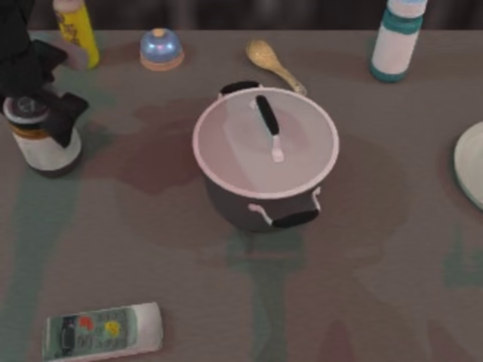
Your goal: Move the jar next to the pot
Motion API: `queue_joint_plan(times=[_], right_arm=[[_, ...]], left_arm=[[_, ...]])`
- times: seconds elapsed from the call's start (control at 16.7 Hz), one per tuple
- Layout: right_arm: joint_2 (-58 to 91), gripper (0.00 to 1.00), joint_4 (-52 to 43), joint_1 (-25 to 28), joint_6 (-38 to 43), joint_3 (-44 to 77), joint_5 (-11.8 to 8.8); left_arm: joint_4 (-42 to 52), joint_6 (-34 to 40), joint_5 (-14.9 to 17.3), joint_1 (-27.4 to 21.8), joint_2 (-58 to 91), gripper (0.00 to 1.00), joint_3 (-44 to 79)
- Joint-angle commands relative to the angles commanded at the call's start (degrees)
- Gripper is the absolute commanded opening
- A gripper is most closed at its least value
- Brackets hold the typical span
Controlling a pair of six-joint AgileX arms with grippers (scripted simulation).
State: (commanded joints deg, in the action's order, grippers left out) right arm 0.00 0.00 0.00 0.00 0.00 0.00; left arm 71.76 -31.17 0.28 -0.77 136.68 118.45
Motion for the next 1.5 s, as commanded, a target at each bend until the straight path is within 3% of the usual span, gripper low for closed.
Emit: queue_joint_plan(times=[0.42, 1.08, 1.5], right_arm=[[0.0, 1.0, 0.0, 0.0, 0.0, 0.0, 0.0], [0.0, 1.0, 0.0, 0.0, 0.0, 0.0, 0.0], [0.0, 1.0, 0.0, 0.0, 0.0, 0.0, 0.0]], left_arm=[[0.0, 0.0, 0.0, 0.0, 0.0, 0.02, 0.0], [0.29, -0.02, -0.06, -0.05, -0.93, 0.0, -0.83], [5.27, -0.03, -0.31, 0.8, -19.9, 0.0, -13.49]])
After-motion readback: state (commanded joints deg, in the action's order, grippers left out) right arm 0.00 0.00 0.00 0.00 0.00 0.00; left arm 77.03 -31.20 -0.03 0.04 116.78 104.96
